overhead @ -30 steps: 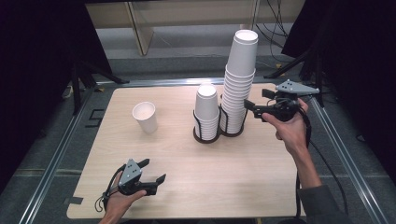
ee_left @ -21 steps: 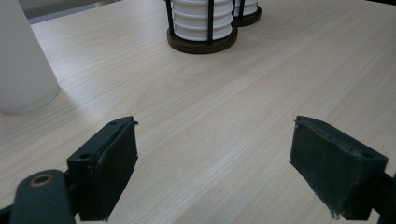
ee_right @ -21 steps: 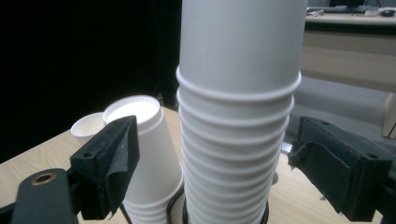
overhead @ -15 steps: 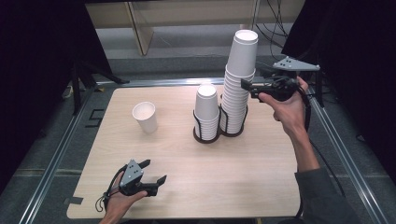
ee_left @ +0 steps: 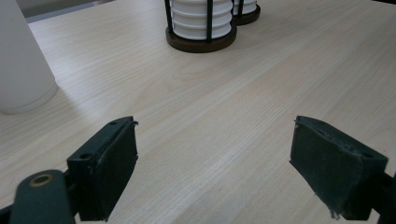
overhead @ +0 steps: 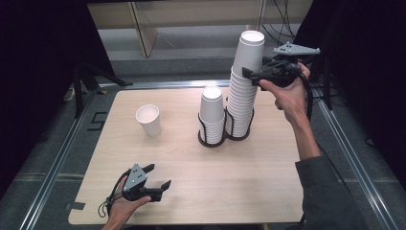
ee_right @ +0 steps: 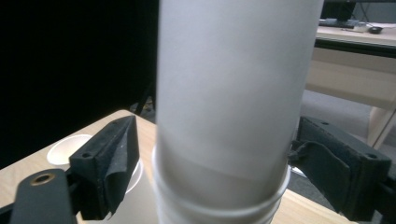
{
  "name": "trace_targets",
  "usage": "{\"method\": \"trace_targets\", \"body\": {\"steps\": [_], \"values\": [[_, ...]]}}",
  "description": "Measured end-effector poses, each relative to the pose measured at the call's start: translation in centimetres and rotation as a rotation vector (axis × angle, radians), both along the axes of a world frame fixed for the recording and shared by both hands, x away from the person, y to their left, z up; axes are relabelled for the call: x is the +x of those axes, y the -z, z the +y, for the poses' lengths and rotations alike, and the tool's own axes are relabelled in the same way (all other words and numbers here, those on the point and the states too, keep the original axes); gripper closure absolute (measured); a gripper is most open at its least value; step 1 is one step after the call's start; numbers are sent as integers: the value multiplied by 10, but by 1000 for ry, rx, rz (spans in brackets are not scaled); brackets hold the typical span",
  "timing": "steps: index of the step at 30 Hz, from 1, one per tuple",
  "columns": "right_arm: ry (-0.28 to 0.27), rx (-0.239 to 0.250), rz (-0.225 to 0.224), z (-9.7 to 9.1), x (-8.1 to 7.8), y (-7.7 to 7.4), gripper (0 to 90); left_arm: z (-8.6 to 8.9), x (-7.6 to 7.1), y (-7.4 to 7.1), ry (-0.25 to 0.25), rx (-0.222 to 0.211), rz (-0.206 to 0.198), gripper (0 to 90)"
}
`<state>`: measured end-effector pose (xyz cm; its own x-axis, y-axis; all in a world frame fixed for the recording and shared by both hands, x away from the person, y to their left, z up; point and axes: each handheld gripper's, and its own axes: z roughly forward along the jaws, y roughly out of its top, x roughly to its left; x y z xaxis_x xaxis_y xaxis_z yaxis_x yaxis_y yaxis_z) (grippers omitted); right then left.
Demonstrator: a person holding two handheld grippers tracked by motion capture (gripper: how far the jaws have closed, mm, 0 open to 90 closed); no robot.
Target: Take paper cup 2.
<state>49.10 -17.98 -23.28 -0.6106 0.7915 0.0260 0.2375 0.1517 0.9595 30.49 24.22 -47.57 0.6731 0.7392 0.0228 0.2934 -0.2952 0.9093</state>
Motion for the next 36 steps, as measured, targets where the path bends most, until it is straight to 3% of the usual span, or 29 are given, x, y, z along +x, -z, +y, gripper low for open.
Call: {"method": "trace_targets", "body": {"steps": [1,2,3,4,7,9,13,16,19,22,26,29,31,33,36], "values": [[2,3,3,1,4,0,152,0,0,0,-1,-11,-6,143],[1,11,15,2,5,0,152,1,0,-1,5,7,-4,143],[5,-1,-3,2,8,-1,152,1,0,-2,-2,13,-11,143],[2,18,18,4,10,0,152,1,0,-2,0,14,-13,143],[11,4,6,6,15,-1,150,2,0,-2,-1,20,-16,143],[11,22,12,8,17,-1,142,2,1,-2,2,8,-22,143],[14,18,12,12,23,-3,134,3,0,-2,0,33,-10,143],[11,32,22,15,27,-3,129,0,0,-1,3,-3,-13,143],[14,38,30,16,30,-4,127,1,0,-1,4,10,-10,143],[12,24,4,18,33,-5,132,0,1,-1,2,0,-7,143],[14,18,22,19,33,-8,149,0,0,-1,0,-6,-1,143],[14,28,5,19,31,-13,154,0,0,0,2,0,-3,143],[24,35,-5,17,29,-20,155,3,2,-2,13,48,-9,143],[23,39,-17,16,28,-26,156,0,0,0,1,-6,-1,143],[24,52,-29,16,25,-37,158,0,0,-1,5,4,-3,143]]}}
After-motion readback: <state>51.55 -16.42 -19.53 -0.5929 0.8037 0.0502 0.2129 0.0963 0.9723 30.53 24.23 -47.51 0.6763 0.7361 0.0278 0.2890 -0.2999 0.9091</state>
